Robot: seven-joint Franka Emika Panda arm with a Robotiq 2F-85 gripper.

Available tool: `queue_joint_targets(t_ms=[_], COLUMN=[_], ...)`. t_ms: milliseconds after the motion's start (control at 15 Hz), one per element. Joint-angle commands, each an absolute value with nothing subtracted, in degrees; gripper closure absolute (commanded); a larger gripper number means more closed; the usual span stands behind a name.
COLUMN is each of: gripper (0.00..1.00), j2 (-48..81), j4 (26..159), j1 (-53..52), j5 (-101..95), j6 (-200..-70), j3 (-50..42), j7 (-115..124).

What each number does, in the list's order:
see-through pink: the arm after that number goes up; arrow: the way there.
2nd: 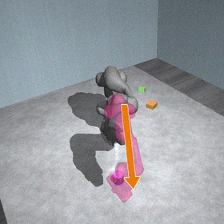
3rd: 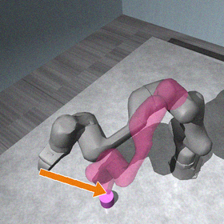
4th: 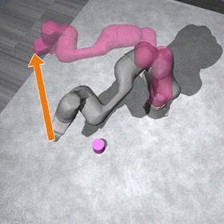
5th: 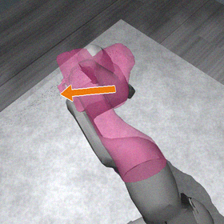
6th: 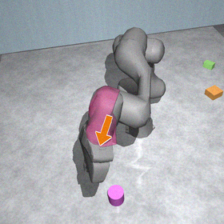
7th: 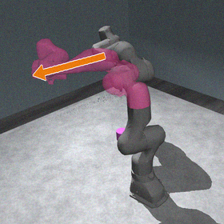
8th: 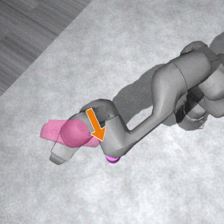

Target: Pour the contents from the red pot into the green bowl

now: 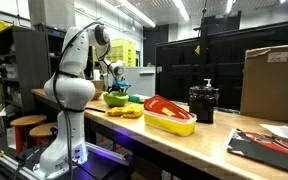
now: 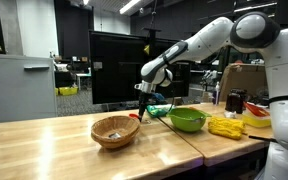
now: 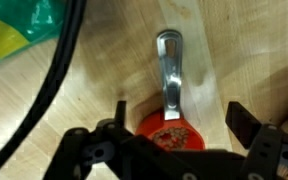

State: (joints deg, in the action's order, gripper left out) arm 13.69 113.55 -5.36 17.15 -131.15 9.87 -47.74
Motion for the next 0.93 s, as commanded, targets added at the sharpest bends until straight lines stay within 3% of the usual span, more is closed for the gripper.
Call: queue_joint_targets(t_ms=[0,267,333,467,867], gripper=[0.0,0.0,0.25,0.3,0.78], j2=[14.54,15.71,15.92,16.32,16.6], j4=[113.36,112.55,112.46,111.78,110.67], j1=[-4.52,-4.26,-4.35,-4.31,-4.5], j5=[17.38,17.01,16.73,16.3,14.6], j6=[-131.91,-131.46,-131.73,-131.49,-131.12], j3=[10.98,11.23,11.19,11.21,11.25], j7=[-49.63,-51.93,-52.26,-53.56,-56.24])
